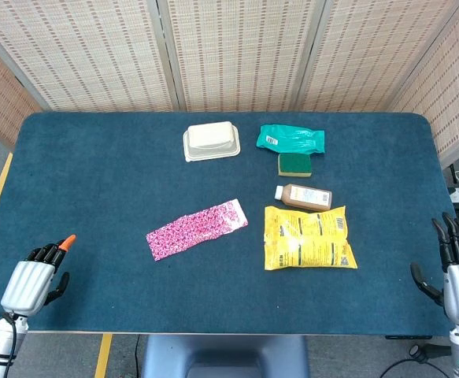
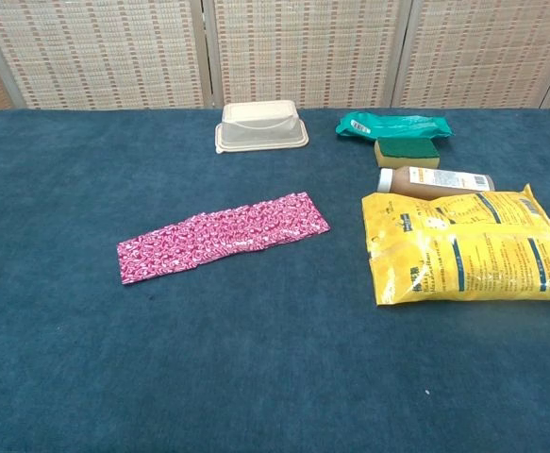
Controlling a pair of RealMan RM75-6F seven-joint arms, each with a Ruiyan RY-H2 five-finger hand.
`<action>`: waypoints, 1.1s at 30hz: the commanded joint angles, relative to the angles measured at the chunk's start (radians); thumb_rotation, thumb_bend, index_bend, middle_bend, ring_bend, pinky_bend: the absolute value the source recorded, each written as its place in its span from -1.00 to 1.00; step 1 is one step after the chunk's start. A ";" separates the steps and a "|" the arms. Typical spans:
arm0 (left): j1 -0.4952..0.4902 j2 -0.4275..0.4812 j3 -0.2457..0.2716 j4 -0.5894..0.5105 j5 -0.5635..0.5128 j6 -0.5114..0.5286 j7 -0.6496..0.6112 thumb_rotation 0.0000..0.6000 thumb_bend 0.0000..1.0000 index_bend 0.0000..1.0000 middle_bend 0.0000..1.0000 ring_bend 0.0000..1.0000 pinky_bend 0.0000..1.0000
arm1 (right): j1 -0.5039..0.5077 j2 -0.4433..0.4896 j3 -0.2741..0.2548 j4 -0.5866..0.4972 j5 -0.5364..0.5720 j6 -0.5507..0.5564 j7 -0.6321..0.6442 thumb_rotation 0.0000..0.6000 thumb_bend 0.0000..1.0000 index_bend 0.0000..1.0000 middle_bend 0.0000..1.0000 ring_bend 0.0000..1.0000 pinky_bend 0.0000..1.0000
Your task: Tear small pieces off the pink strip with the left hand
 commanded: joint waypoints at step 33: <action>-0.276 -0.150 -0.056 -0.019 -0.166 -0.451 0.268 1.00 0.61 -1.00 0.29 0.37 0.00 | -0.001 -0.012 -0.002 0.029 -0.035 0.013 0.050 1.00 -0.51 -1.00 -1.00 -1.00 -0.58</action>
